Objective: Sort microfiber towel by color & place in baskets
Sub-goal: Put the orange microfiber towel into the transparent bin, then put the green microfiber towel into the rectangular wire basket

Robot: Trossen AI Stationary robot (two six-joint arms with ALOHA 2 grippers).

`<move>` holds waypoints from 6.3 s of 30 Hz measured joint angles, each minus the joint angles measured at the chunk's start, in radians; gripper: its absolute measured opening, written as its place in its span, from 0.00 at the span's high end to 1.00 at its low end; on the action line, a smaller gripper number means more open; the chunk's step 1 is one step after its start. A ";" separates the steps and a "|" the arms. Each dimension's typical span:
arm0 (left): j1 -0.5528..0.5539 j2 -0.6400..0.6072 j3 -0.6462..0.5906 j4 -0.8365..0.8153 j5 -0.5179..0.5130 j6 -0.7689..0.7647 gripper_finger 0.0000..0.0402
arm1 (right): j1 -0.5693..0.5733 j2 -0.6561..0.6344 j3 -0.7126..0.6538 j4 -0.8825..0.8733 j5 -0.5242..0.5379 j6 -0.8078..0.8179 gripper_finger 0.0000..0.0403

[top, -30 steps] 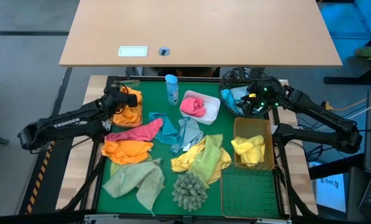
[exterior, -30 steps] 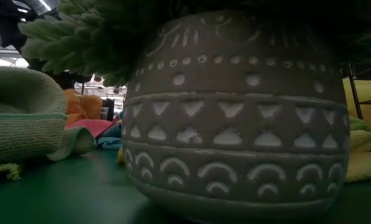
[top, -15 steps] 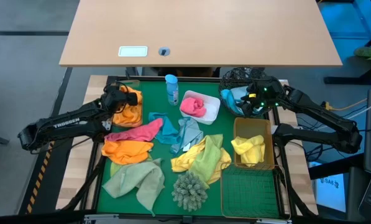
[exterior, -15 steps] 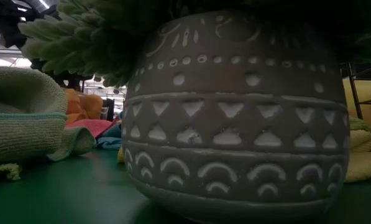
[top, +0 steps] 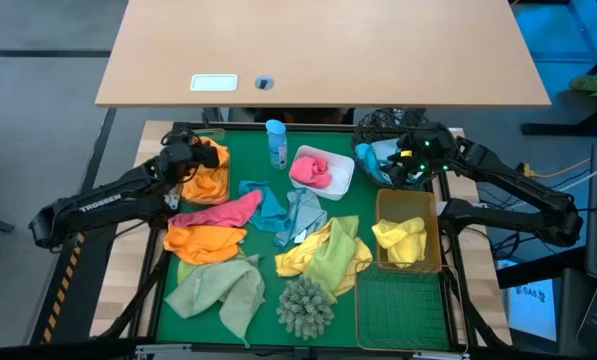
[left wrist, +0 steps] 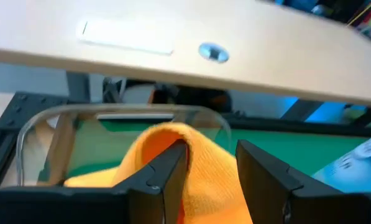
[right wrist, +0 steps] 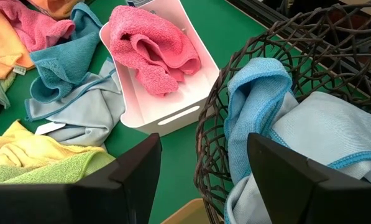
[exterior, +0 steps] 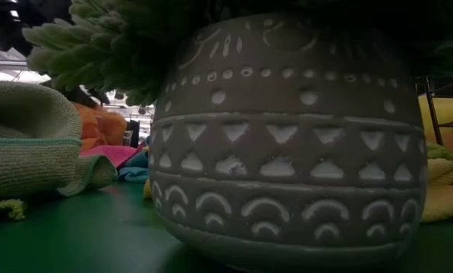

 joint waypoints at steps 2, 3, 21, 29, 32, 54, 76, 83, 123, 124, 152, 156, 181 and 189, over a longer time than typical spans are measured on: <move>0.000 -0.032 0.000 0.026 0.001 0.017 0.66 | 0.000 0.000 0.000 0.000 0.000 0.000 0.41; 0.000 -0.047 0.000 0.035 0.001 0.019 0.66 | 0.000 0.000 0.000 0.000 0.000 0.001 0.41; 0.000 -0.137 0.000 -0.025 0.199 -0.160 0.66 | 0.000 0.000 0.000 0.107 -0.119 0.004 0.41; 0.000 -0.137 0.000 -0.050 0.440 -0.259 0.66 | 0.000 0.000 0.000 0.094 -0.147 0.004 0.41; 0.000 -0.137 0.000 -0.103 0.471 -0.302 0.66 | 0.000 0.000 0.000 0.094 -0.167 0.004 0.41; -0.013 -0.136 0.399 -0.637 0.758 -0.203 0.66 | 0.000 0.000 0.000 0.097 -0.168 0.000 0.41; -0.497 0.205 0.399 -0.304 0.784 -0.056 0.66 | 0.000 -0.001 0.000 0.094 -0.176 0.002 0.41; -0.746 0.398 0.397 -0.262 0.743 -0.102 0.66 | 0.000 -0.001 0.000 0.094 -0.176 0.004 0.41; -1.120 0.826 0.397 -0.024 0.509 -0.173 0.66 | 0.000 0.000 0.000 0.097 -0.176 0.003 0.41; -1.120 0.830 0.397 -0.032 0.508 -0.173 0.66 | 0.000 0.000 0.000 0.097 -0.176 0.004 0.41; -1.109 0.840 0.397 -0.072 0.412 -0.179 0.98 | 0.016 0.000 0.000 0.237 -0.388 0.043 0.41; -1.089 0.837 0.397 -0.002 0.408 -0.179 0.99 | 0.112 0.009 0.000 0.384 -0.377 0.056 0.41; -0.888 0.832 0.672 0.070 0.223 0.100 1.00 | 0.665 0.409 0.000 1.013 -0.066 0.055 0.41; -0.814 0.832 0.672 0.184 0.196 0.164 1.00 | 0.702 0.538 0.000 1.231 0.007 0.053 0.41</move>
